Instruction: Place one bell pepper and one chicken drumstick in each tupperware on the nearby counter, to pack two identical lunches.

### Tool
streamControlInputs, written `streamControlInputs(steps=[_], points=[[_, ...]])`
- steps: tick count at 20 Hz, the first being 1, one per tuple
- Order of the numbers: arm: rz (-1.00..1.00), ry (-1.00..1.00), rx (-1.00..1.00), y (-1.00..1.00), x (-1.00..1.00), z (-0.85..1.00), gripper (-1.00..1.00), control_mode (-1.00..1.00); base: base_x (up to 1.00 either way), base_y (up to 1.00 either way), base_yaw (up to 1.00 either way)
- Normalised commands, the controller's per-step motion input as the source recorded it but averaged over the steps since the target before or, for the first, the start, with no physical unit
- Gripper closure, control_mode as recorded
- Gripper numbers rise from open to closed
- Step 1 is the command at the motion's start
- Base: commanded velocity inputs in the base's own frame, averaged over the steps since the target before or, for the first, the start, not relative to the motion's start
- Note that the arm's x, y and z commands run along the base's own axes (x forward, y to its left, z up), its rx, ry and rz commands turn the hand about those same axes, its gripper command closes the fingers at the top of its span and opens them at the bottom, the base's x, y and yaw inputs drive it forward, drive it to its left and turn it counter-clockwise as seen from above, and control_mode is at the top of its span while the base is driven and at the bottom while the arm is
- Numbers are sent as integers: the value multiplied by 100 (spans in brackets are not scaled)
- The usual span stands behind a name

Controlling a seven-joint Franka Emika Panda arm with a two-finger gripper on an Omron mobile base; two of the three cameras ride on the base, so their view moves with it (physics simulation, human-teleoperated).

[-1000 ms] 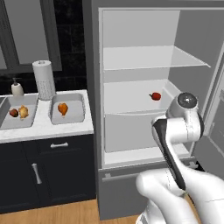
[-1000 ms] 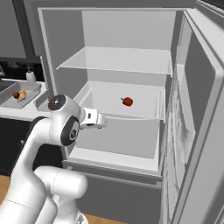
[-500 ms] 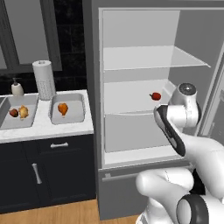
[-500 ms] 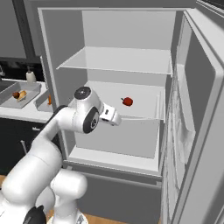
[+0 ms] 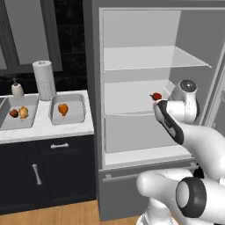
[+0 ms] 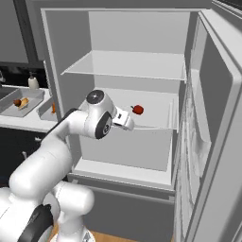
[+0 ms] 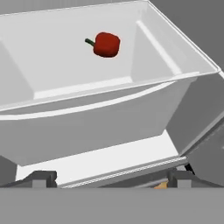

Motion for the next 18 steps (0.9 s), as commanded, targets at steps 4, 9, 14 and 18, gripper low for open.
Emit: streamControlInputs(steps=[4,9,14,18], points=[[0,-3,0,0,36,-9,-100,-100,0,0,0],[0,0,0,-11,35,0,-100,-100,0,0,0],[0,0,0,-15,37,0,-100,-100,0,0,0],[0,0,0,-9,39,-1,-100,-100,0,0,0]])
